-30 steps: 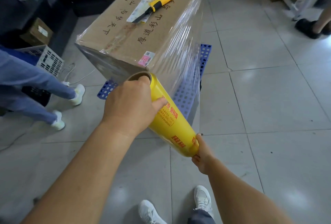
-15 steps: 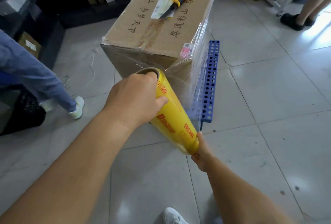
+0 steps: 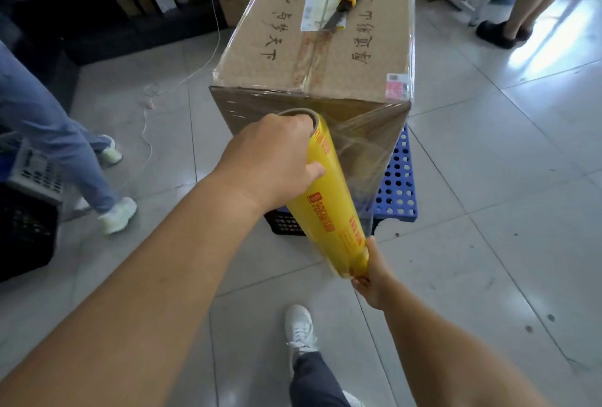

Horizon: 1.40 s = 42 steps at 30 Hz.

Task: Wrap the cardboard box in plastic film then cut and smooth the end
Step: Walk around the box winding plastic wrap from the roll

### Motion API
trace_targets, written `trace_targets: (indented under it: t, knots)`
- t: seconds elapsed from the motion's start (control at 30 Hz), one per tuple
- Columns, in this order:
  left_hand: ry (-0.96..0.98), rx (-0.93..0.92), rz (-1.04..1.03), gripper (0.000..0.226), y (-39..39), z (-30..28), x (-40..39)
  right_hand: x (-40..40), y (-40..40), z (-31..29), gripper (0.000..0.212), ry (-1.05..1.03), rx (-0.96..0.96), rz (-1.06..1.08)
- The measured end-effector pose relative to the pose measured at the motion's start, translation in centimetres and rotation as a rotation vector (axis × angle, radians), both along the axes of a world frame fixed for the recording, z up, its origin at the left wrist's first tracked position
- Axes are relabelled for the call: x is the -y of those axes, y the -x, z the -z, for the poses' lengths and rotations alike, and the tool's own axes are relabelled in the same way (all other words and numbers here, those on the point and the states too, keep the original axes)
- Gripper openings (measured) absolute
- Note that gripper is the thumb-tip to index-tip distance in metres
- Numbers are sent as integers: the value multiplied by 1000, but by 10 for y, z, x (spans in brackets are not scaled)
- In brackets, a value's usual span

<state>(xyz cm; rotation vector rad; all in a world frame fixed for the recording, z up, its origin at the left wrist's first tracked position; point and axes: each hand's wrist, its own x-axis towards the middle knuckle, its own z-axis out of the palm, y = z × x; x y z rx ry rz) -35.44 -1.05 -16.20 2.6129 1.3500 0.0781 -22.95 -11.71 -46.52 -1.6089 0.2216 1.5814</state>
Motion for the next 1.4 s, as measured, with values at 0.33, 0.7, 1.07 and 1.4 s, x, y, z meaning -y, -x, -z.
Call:
trace_targets:
  t: [0.33, 0.7, 1.07, 1.4]
  knots:
    - [52, 52, 222, 26, 31, 10, -54, -36, 40, -10, 43, 64, -6, 232]
    - [78, 51, 430, 25, 47, 9, -75, -35, 81, -18, 71, 148, -22, 564]
    - [-3, 76, 712, 24, 84, 1, -85, -33, 149, -21, 73, 123, 33, 902]
    - [-34, 26, 692, 35, 127, -1, -99, -45, 218, -33, 69, 112, 14, 924]
